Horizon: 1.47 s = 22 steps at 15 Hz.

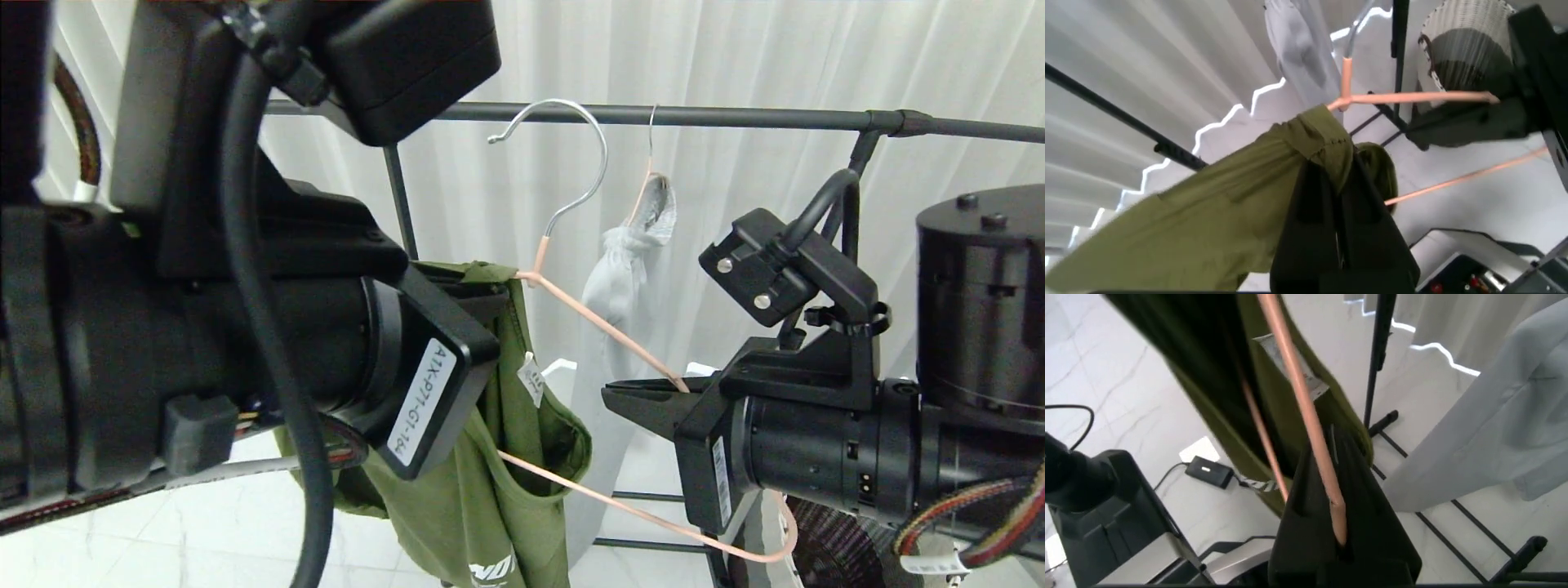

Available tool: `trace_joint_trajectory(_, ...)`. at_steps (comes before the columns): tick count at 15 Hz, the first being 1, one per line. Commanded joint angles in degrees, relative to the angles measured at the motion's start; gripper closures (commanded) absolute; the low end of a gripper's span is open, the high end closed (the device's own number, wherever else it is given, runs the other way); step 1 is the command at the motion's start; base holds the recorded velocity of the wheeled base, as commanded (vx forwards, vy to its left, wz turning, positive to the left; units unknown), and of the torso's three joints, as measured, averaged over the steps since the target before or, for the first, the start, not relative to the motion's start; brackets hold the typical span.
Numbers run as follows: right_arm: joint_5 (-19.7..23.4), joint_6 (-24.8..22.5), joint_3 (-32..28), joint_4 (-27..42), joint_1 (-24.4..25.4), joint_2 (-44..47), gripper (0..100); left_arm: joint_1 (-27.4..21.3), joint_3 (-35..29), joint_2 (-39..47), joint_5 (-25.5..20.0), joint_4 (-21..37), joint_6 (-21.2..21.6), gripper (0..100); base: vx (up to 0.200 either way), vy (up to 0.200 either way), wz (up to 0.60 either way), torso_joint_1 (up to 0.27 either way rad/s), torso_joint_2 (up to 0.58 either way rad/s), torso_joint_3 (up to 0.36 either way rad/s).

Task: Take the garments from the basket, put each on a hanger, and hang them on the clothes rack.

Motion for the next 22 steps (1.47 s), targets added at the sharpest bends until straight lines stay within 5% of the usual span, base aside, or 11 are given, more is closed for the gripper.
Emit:
trace_joint_trajectory(1, -0.13, -0.09, -0.31, -0.27, -1.11, 0.05, 100, -0.04, 2.89, -2.67, -1.59, 0.04, 1.06, 100, 0.0, 0.0, 0.0, 0.0, 0.0, 0.0)
trace_joint_trajectory(6, -0.39, -0.18, -1.1, -2.21, -1.72, -1.0, 100, 1.72, 8.34, -5.39, -1.77, -1.72, 4.14, 100, 0.0, 0.0, 0.0, 0.0, 0.0, 0.0)
trace_joint_trajectory(12, -5.14, -0.27, -1.81, -2.3, -2.25, -2.06, 100, 2.6, 15.72, -4.95, -1.68, -17.1, 11.88, 100, 0.0, 0.0, 0.0, 0.0, 0.0, 0.0)
trace_joint_trajectory(19, -6.37, -1.41, -3.39, -2.12, -4.8, -1.79, 100, 3.12, 16.07, -5.13, -1.94, -20.35, 12.23, 100, 0.0, 0.0, 0.0, 0.0, 0.0, 0.0)
trace_joint_trajectory(20, -6.37, -1.41, -3.83, -2.12, -4.89, -1.79, 100, 3.12, 16.07, -5.13, -1.94, -20.35, 12.23, 0, 0.0, 0.0, 0.0, 0.0, 0.0, 0.0)
trace_joint_trajectory(22, -6.46, -2.38, -4.01, -2.21, -5.24, -1.88, 100, 3.12, 16.07, -5.04, -2.12, -21.14, 12.23, 0, 0.0, 0.0, 0.0, 0.0, 0.0, 0.0)
